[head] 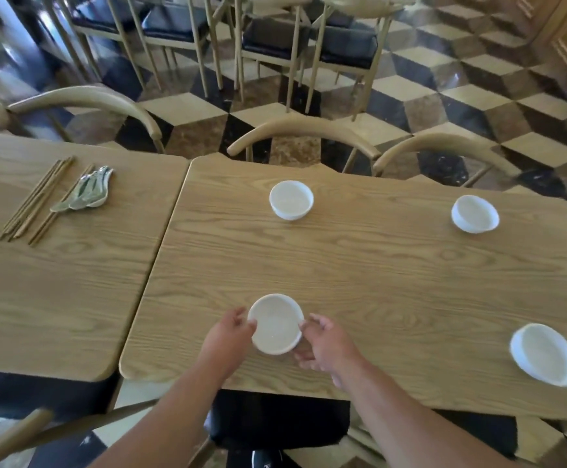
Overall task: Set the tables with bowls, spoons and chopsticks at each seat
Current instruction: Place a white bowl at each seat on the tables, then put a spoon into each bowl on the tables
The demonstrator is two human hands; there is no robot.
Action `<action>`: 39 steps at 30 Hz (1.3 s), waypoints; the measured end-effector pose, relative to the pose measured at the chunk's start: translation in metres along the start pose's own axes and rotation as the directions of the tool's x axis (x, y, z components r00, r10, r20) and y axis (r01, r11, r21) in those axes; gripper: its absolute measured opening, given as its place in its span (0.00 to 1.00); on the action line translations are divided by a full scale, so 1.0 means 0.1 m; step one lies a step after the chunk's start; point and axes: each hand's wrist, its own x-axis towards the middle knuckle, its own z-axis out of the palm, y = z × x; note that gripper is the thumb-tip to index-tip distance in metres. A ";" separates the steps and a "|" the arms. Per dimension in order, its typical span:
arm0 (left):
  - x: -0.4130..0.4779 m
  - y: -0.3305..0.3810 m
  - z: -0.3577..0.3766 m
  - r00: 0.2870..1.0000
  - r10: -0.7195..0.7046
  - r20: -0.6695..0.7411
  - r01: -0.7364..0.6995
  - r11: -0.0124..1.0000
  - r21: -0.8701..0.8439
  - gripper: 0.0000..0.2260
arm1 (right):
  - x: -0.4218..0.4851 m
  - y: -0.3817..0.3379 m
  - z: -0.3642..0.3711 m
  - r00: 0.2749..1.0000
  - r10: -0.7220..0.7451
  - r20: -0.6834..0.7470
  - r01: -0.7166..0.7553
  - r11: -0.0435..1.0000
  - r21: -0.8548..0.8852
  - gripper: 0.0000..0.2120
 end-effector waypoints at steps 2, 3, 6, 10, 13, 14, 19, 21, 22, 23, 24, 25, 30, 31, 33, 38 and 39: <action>-0.20 0.20 -0.02 0.973 0.194 -0.123 -0.138 0.922 0.361 0.21 | -0.28 -0.11 -0.25 0.969 -0.228 -0.095 0.176 0.907 -0.383 0.26; -0.39 0.38 0.05 0.951 0.284 -0.120 -0.203 0.870 0.449 0.20 | -0.45 -0.15 -0.46 0.925 -0.366 -0.103 0.252 0.791 -0.557 0.27; -0.98 0.99 0.51 0.877 0.464 0.125 -0.431 0.646 0.630 0.19 | -0.97 -0.19 -1.23 0.847 -0.531 -0.035 0.284 0.506 -0.814 0.31; -1.70 1.71 1.51 0.730 0.526 0.436 -0.657 0.365 0.659 0.30 | -1.58 0.09 -2.51 0.782 -0.603 -0.155 0.157 0.432 -0.888 0.45; -2.35 2.13 2.31 0.629 0.574 0.524 -0.735 0.220 0.642 0.34 | -2.09 0.56 -3.57 0.682 -0.652 -0.331 0.095 0.528 -0.844 0.40; -2.57 2.24 2.61 0.594 0.591 0.546 -0.756 0.177 0.631 0.35 | -2.30 0.74 -3.92 0.693 -0.623 -0.363 0.072 0.561 -0.825 0.41; -3.83 2.53 4.21 0.429 0.615 0.662 -0.819 -0.043 0.572 0.35 | -3.39 1.74 -5.45 0.692 -0.475 -0.544 -0.076 0.701 -0.709 0.50; -4.35 2.55 4.93 0.367 0.600 0.710 -0.838 -0.117 0.533 0.35 | -3.72 2.26 -5.99 0.647 -0.436 -0.625 -0.097 0.767 -0.635 0.45; -4.54 2.54 5.21 0.339 0.593 0.730 -0.850 -0.140 0.508 0.35 | -3.86 2.46 -6.18 0.632 -0.419 -0.652 -0.107 0.786 -0.609 0.43; -4.78 2.54 5.55 0.303 0.583 0.754 -0.863 -0.167 0.476 0.35 | -4.05 2.70 -6.39 0.614 -0.399 -0.681 -0.125 0.803 -0.583 0.41; -5.01 2.52 5.87 0.269 0.571 0.776 -0.877 -0.187 0.442 0.35 | -4.24 2.93 -6.59 0.590 -0.392 -0.706 -0.150 0.806 -0.573 0.39; -5.24 2.51 6.16 0.236 0.561 0.794 -0.889 -0.206 0.410 0.35 | -4.42 3.15 -6.79 0.567 -0.384 -0.729 -0.180 0.806 -0.564 0.36; -6.08 2.50 7.24 0.142 0.490 0.860 -0.900 -0.298 0.319 0.36 | -4.98 3.98 -7.60 0.472 -0.168 -0.865 -0.279 0.903 -0.327 0.45; -6.15 2.51 7.43 0.129 0.482 0.867 -0.903 -0.304 0.304 0.36 | -4.99 4.12 -7.73 0.453 -0.146 -0.880 -0.295 0.907 -0.302 0.50; -6.17 2.53 7.76 0.103 0.456 0.884 -0.910 -0.315 0.269 0.36 | -4.99 4.29 -7.94 0.445 -0.076 -0.892 -0.327 0.914 -0.241 0.50; -6.04 2.67 8.62 0.095 0.386 0.918 -0.907 -0.347 0.240 0.39 | -4.82 4.53 -8.52 0.463 0.018 -0.886 -0.350 0.922 -0.164 0.43; -6.01 2.74 8.81 0.098 0.378 0.921 -0.907 -0.347 0.239 0.39 | -4.73 4.58 -8.70 0.467 0.019 -0.884 -0.363 0.916 -0.172 0.47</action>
